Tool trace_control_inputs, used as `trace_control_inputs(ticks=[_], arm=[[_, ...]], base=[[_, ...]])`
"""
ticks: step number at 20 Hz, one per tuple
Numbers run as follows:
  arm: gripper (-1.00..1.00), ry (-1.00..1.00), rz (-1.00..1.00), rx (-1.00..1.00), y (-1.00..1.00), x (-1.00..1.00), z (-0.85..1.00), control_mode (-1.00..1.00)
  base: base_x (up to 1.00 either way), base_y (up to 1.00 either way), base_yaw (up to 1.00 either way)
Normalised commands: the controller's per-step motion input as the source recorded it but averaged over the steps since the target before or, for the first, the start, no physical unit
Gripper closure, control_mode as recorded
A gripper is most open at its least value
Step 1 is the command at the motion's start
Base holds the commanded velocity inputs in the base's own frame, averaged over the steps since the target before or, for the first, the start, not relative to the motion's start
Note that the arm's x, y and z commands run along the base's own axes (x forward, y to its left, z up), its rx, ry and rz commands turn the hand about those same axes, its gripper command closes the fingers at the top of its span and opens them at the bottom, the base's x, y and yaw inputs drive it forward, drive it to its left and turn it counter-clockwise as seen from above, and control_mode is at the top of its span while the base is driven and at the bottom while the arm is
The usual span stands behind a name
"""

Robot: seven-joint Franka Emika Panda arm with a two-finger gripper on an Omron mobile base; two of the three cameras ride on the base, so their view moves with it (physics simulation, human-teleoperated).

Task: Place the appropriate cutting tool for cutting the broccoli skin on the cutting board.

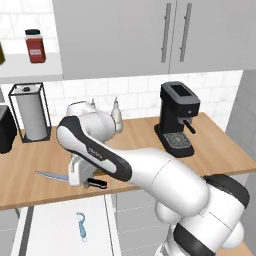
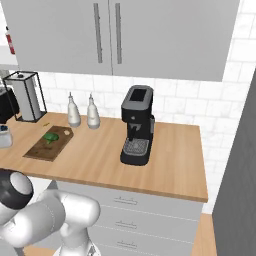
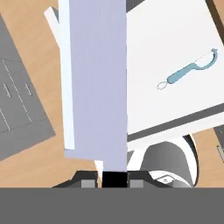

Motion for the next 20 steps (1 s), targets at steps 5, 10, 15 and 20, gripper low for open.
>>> trace_control_inputs(ticks=[5, 10, 15, 20], arm=[[1.0, -0.05, 0.04, 0.05, -0.04, 0.99, 0.03, -1.0], [1.0, -0.01, 0.0, 0.01, 0.0, 0.98, -0.12, -1.0], [1.0, 0.0, 0.0, -0.04, 0.0, 0.74, -0.4, -1.0], [1.0, -0.04, 0.0, -0.11, 0.0, 0.54, -0.51, -1.0]], base=[[0.0, 0.0, 0.0], [0.0, 0.0, 0.0], [0.0, 0.0, 0.0], [0.0, 0.0, 0.0]])
